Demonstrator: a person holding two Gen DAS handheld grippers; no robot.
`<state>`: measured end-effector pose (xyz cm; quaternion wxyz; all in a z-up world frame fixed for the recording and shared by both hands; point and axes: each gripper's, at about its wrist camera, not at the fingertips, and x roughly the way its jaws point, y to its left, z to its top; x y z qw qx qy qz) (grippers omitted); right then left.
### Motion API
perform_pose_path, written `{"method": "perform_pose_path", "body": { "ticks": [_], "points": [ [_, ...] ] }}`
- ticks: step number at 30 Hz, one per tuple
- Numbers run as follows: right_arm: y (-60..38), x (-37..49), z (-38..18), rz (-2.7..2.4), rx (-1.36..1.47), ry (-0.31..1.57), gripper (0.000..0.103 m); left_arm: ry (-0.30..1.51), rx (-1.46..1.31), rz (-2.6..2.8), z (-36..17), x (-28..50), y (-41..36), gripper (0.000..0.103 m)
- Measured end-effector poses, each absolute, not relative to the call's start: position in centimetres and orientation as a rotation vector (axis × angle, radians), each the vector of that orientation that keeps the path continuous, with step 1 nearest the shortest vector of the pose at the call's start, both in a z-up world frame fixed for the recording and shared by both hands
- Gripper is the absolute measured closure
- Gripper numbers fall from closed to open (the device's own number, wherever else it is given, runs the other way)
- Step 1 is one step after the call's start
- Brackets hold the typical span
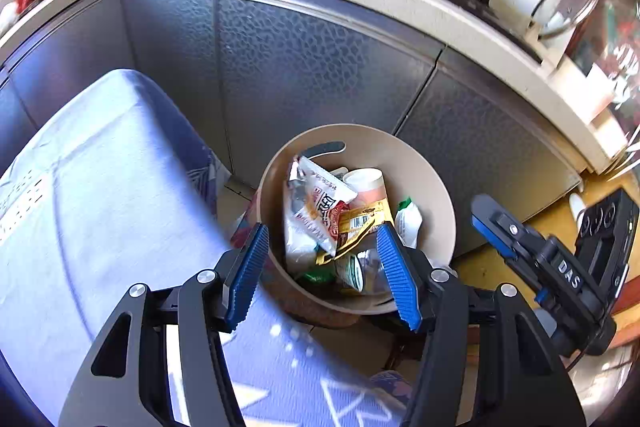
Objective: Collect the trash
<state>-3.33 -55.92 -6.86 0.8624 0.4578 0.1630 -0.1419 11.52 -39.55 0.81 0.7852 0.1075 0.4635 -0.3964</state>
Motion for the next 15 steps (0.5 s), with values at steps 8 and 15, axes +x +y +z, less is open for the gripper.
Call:
{"method": "perform_pose_path", "body": {
  "ticks": [8, 15],
  "points": [
    [-50.1, -7.0, -4.8, -0.255, 0.926, 0.332, 0.044, 0.903, 0.281, -0.781, 2.8, 7.0, -34.1, 0.044],
    [-44.6, -10.2, -3.9, -0.263, 0.883, 0.364, 0.041, 0.839, 0.332, -0.716, 2.9, 2.6, -28.9, 0.044]
  ]
}}
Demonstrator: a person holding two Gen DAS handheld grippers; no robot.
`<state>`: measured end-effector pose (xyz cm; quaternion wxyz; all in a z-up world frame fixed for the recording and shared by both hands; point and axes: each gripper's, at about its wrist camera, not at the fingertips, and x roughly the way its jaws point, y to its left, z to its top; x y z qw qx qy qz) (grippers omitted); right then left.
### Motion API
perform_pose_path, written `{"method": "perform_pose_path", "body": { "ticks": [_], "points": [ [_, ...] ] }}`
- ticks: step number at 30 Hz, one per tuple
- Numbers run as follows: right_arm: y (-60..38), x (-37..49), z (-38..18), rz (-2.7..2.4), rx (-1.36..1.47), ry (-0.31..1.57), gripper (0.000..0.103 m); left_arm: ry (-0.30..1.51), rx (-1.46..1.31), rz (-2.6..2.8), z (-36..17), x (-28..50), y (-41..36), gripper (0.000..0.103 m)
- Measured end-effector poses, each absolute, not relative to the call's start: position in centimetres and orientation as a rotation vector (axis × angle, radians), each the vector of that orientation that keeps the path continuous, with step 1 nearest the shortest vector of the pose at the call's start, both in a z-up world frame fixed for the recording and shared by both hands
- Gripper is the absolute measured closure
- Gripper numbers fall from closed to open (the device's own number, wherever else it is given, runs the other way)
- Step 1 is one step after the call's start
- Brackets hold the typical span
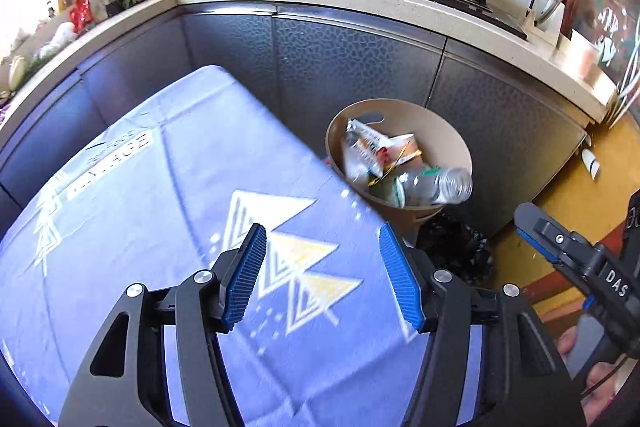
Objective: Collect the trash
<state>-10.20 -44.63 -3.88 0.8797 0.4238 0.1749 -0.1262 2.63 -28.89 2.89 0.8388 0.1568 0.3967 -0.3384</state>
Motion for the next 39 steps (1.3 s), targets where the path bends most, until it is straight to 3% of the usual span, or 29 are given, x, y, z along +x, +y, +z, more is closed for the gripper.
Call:
{"method": "perform_pose_path", "body": {
  "ticks": [2, 3, 9, 13, 15, 39],
  "points": [
    [-43.4, -11.1, -3.5, -0.263, 0.871, 0.374, 0.039, 0.823, 0.332, -0.705, 2.8, 1.5, -27.3, 0.038],
    [-42.8, -11.5, -3.3, -0.263, 0.866, 0.377, 0.038, 0.812, 0.326, -0.698, 2.8, 1.0, -26.5, 0.027],
    [-40.0, -13.6, -2.2, -0.277, 0.815, 0.386, 0.036, 0.749, 0.319, -0.664, 3.3, -1.9, -23.0, 0.027],
    [-38.3, -15.0, -1.3, -0.283, 0.795, 0.375, 0.032, 0.719, 0.308, -0.657, 4.1, -3.6, -21.3, 0.009],
    [-37.5, -15.6, -0.8, -0.280, 0.778, 0.374, 0.031, 0.696, 0.296, -0.656, 4.7, -4.5, -20.4, 0.006],
    [-33.8, -18.5, 1.5, -0.257, 0.728, 0.377, 0.022, 0.692, 0.300, -0.587, 4.8, -9.0, -16.4, 0.006]
  ]
}}
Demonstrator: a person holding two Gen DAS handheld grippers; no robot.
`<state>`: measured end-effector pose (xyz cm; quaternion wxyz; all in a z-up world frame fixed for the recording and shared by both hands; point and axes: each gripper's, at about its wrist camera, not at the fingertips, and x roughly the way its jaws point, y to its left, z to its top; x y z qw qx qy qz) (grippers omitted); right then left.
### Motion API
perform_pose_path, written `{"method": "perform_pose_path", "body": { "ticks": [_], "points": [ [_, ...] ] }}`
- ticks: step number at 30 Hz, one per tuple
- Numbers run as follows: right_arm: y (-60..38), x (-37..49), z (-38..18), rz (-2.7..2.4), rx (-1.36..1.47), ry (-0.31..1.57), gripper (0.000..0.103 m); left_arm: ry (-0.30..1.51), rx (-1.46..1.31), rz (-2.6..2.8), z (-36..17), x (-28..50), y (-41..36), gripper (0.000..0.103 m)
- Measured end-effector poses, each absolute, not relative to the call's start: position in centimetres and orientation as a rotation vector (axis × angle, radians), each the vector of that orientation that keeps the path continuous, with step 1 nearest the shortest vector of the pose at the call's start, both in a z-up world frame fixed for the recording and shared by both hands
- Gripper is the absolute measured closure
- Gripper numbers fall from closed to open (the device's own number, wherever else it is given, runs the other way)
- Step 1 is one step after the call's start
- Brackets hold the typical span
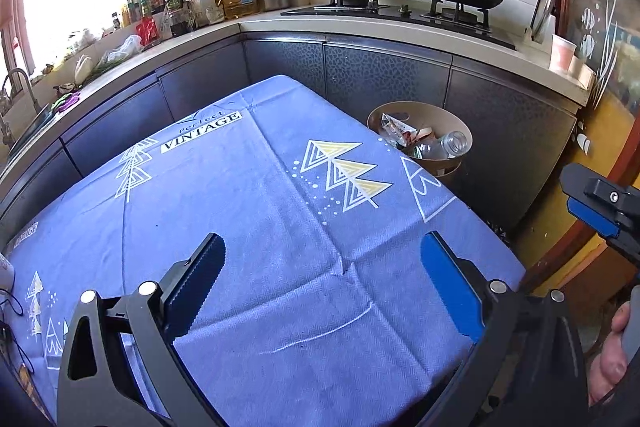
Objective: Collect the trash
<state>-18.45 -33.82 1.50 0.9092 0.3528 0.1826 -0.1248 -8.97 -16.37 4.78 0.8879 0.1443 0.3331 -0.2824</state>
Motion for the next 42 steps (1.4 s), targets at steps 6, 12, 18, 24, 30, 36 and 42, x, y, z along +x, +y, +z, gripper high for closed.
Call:
{"method": "perform_pose_path", "body": {
  "ticks": [6, 12, 18, 24, 30, 36, 42],
  "points": [
    [-33.8, -17.3, 1.0, -0.254, 0.725, 0.404, 0.021, 0.728, 0.326, -0.562, 3.7, -8.4, -16.5, 0.006],
    [-34.2, -15.9, 0.2, -0.247, 0.739, 0.432, 0.021, 0.812, 0.330, -0.546, 1.8, -7.0, -16.0, 0.006],
    [-34.3, -13.9, 0.0, -0.231, 0.735, 0.458, 0.021, 0.860, 0.331, -0.520, 0.8, -5.8, -15.6, 0.006],
    [-34.0, -12.4, -0.5, -0.211, 0.737, 0.484, 0.021, 0.891, 0.347, -0.502, -0.2, -4.7, -15.4, 0.006],
    [-34.1, -12.0, -1.3, -0.238, 0.717, 0.509, 0.021, 0.930, 0.341, -0.495, -1.0, -3.2, -16.0, 0.006],
    [-34.9, -10.9, -2.4, -0.244, 0.740, 0.540, 0.021, 0.959, 0.354, -0.487, -1.8, -2.2, -16.8, 0.006],
    [-35.3, -10.2, -2.9, -0.256, 0.746, 0.563, 0.021, 0.948, 0.372, -0.486, -2.0, -1.8, -17.0, 0.006]
  ]
}}
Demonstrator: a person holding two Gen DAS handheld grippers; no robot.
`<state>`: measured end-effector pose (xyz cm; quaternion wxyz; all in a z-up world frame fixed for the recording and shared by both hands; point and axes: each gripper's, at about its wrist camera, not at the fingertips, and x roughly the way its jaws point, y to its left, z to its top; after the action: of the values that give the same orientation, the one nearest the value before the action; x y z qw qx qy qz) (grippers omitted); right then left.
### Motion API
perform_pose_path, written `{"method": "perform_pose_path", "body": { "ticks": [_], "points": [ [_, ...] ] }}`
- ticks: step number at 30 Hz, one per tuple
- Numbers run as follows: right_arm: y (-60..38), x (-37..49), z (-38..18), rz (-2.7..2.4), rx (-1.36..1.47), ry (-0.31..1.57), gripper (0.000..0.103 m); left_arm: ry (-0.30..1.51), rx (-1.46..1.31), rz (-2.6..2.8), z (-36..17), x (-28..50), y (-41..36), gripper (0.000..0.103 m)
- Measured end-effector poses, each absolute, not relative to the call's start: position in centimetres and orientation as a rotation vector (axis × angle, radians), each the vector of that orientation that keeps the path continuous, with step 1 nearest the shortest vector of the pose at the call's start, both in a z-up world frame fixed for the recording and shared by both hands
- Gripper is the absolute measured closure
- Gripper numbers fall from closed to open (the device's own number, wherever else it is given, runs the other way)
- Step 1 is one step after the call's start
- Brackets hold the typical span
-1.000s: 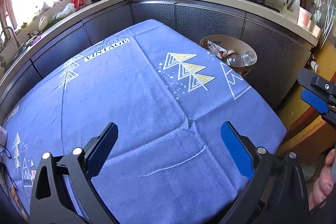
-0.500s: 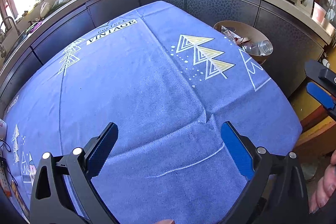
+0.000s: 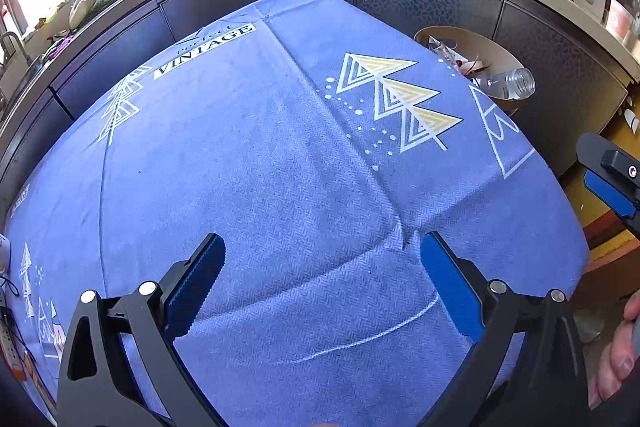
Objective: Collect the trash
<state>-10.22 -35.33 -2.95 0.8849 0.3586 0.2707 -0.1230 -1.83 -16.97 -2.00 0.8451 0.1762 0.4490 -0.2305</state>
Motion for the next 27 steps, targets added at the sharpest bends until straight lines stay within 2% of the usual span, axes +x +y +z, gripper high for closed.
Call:
{"method": "perform_pose_path", "body": {
  "ticks": [27],
  "points": [
    [-34.0, -8.9, -2.5, -0.253, 0.715, 0.572, 0.021, 0.886, 0.316, -0.467, -1.0, -1.7, -14.9, 0.006]
  ]
}}
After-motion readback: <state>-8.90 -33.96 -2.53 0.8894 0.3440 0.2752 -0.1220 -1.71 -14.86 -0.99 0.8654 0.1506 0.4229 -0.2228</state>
